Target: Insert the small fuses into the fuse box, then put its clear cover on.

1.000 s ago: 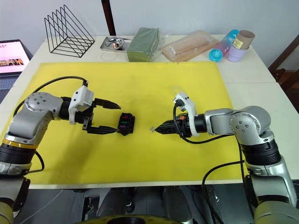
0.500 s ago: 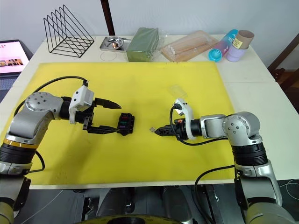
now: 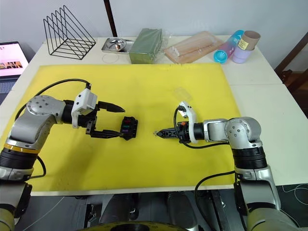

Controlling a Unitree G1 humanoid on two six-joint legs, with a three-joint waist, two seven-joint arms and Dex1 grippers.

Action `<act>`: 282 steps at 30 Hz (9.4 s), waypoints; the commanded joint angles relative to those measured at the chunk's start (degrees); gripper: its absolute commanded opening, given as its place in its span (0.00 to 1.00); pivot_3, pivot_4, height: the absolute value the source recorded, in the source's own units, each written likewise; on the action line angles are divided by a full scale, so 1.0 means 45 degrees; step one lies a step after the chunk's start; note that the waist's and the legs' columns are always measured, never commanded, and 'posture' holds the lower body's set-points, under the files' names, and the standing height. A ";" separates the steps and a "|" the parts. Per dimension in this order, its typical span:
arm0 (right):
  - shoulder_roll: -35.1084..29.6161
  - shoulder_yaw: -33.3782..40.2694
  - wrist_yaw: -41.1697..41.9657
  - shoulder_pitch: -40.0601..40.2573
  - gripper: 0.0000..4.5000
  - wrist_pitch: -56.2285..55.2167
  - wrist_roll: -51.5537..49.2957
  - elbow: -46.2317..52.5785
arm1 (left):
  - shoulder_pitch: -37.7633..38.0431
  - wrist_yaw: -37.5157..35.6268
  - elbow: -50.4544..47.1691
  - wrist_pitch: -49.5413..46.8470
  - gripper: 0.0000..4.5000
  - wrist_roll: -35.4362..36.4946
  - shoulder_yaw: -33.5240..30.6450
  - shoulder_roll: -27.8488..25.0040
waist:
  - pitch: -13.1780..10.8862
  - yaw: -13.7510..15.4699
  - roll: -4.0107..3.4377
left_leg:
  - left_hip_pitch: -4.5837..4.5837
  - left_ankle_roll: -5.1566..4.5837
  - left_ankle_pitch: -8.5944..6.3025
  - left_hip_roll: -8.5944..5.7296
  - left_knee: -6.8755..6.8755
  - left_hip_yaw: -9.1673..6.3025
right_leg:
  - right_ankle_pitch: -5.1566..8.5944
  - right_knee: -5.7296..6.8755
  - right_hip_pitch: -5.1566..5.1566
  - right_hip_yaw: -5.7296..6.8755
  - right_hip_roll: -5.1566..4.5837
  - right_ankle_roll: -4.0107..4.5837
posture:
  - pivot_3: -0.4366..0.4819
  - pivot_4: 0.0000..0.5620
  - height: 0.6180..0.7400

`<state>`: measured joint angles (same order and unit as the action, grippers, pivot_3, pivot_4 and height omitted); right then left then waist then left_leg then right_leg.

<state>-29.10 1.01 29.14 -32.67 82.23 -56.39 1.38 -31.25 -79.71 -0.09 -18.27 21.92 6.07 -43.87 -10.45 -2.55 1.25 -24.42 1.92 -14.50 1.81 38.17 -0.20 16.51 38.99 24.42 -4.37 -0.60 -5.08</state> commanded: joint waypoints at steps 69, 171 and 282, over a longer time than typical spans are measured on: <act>-0.0826 -0.6215 0.4284 -0.6429 0.01 -0.4361 0.6145 0.1724 | -0.0475 -0.0129 0.1002 0.0703 1.00 -0.0316 -0.0239 -0.0556 | -0.0007 -0.0005 -0.0013 | -0.0002 0.0000 0.0000 0.0003 -0.0004 0.0000 | 0.0001 0.0007 0.0019 0.0012 0.0002 0.0003 | 0.48 0.27 1.00; 0.2322 -1.0298 0.9037 -0.7787 0.01 -0.7498 1.3257 -0.2587 | 0.0310 0.0222 0.0945 0.1511 1.00 -0.1128 -0.0165 -0.0249 | -0.0003 -0.0008 -0.0015 | 0.0002 0.0002 0.0001 -0.0002 0.0001 -0.0008 | -0.0001 0.0025 0.0024 0.0020 -0.0018 0.0004 | 0.48 0.27 1.00; 0.2914 -0.4738 0.6144 -0.3920 0.01 -0.8873 0.9581 -0.1550 | -0.0069 0.0085 0.1336 0.1563 1.00 -0.1351 -0.0111 -0.0097 | -0.0001 0.0000 -0.0014 | 0.0000 0.0003 0.0001 -0.0003 -0.0001 -0.0006 | -0.0001 0.0026 0.0022 0.0022 -0.0018 0.0005 | 0.48 0.27 1.00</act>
<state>-16.63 -20.62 56.44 -49.80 43.33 -12.59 -6.56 -31.06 -79.29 6.82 -11.76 15.49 6.16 -43.86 -10.45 -2.55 1.19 -24.41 1.93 -14.50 1.80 38.16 -0.23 16.50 39.10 24.52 -4.27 -0.68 -5.06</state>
